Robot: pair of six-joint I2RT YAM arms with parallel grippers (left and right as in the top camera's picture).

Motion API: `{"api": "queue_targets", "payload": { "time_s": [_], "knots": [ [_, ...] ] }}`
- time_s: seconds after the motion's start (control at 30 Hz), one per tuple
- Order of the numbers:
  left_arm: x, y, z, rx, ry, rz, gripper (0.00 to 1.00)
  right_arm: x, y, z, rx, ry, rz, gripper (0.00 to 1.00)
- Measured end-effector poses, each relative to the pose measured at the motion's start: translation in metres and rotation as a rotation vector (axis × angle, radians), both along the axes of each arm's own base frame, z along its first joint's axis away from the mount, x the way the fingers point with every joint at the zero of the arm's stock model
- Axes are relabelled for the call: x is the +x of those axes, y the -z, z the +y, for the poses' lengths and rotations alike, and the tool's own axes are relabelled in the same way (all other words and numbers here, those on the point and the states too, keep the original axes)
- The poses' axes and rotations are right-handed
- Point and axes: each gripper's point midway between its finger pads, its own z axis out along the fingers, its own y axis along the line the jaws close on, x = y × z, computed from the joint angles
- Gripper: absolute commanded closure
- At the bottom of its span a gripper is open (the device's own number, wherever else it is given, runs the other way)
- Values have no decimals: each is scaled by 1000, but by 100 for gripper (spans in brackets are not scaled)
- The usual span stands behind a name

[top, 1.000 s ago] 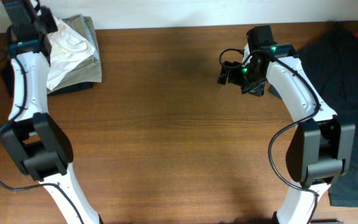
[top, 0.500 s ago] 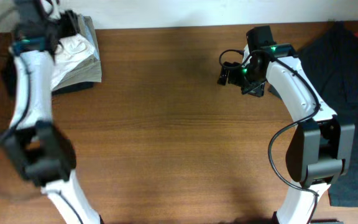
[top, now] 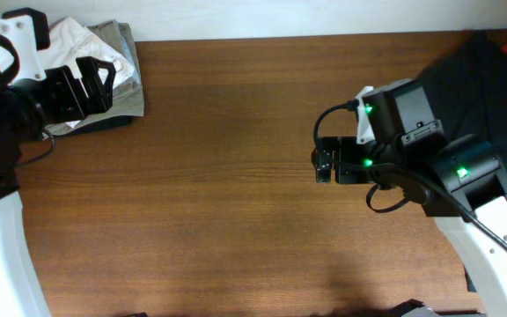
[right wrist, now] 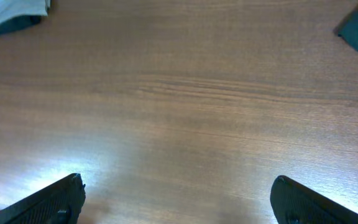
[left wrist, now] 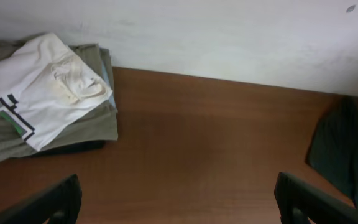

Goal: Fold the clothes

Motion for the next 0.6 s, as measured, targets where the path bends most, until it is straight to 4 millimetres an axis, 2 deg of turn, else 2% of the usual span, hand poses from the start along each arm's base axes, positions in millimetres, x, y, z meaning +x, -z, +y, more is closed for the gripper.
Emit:
{"api": "queue_targets", "payload": {
  "time_s": [0.1,0.17,0.23,0.4,0.53,0.6],
  "knots": [
    [-5,7,-1,-7,0,37,1,3,1,-1,-13,4,-7,1],
    [-5,7,-1,-7,0,38,1,4,4,-1,-20,6,2,1],
    [-5,7,-1,-7,0,37,1,-2,9,-4,-50,-22,29,1],
    [-5,7,-1,-7,0,38,1,-2,10,-8,-83,-27,21,1],
    [-5,7,-1,-7,0,37,1,19,1,-17,-101,25,-145,1],
    [-6,7,-2,-9,3,40,1,10,11,-31,-69,66,-257,1]
  ]
}}
